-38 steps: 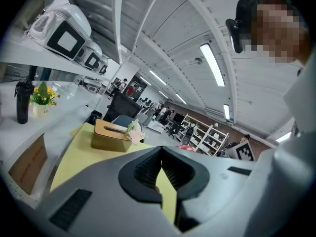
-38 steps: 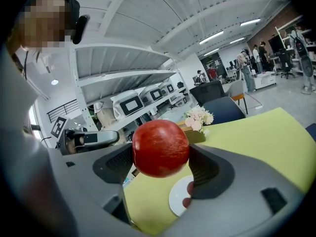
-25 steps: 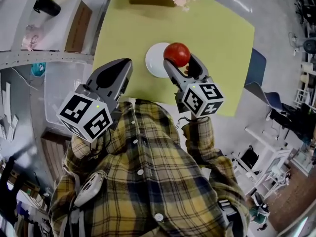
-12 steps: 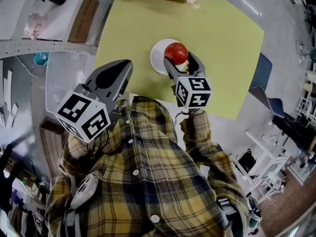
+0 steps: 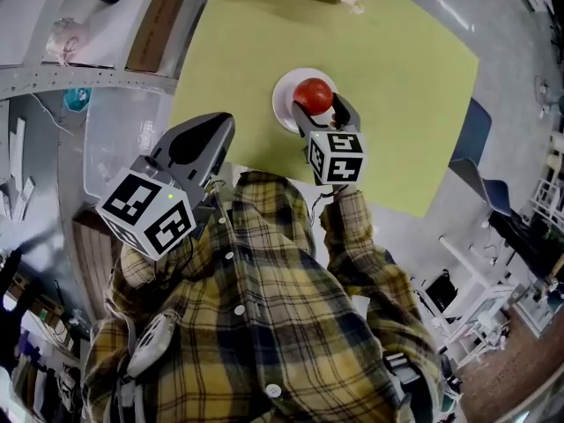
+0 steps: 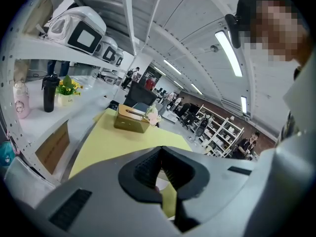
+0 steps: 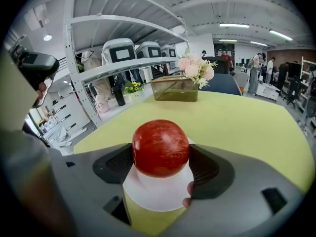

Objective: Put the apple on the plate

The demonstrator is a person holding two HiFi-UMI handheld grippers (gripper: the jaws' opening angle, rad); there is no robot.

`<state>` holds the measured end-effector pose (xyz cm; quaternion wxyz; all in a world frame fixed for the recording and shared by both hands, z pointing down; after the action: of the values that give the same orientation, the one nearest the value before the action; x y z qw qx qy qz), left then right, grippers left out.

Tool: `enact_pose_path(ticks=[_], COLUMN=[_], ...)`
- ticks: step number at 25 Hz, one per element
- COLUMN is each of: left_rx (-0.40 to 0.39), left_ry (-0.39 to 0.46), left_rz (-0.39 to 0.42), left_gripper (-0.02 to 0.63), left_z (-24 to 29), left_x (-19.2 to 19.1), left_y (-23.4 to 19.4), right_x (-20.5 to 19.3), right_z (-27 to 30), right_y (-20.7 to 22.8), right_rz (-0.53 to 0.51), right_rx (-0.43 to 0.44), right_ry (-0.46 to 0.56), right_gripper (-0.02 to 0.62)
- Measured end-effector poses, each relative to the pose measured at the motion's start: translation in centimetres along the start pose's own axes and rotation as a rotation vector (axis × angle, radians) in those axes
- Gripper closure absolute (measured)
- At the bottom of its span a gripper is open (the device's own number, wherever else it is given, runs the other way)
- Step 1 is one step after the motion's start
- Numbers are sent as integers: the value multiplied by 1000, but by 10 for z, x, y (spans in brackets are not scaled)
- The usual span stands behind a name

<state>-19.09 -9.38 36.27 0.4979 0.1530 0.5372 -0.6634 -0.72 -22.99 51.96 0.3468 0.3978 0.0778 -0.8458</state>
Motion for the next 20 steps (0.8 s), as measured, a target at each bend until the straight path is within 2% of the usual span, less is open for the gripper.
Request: enact_pose_path(ticks=[9, 20], left_rx=[5, -25], left_ry=[5, 4], left_rz=[-3, 8], left_gripper=[598, 598], left_z=[-5, -4], left_x=[-1, -1], left_y=[0, 6], right_x=[-6, -6], right_z=[5, -1], right_y=[1, -2], right_rz=[35, 82], right_rx=[10, 29], right_ry=[2, 19], right_gripper=[252, 252])
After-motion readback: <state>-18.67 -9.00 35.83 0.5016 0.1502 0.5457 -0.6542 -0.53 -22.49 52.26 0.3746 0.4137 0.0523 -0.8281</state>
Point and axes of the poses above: the fingertips, and each gripper's own axes: z forward along the fingers, y to its right, x out of its top, the point moved 7 cm from there along -z, backward along the fingers, and after that the axes turned 3 degrees about y, right-handed, at the moved point
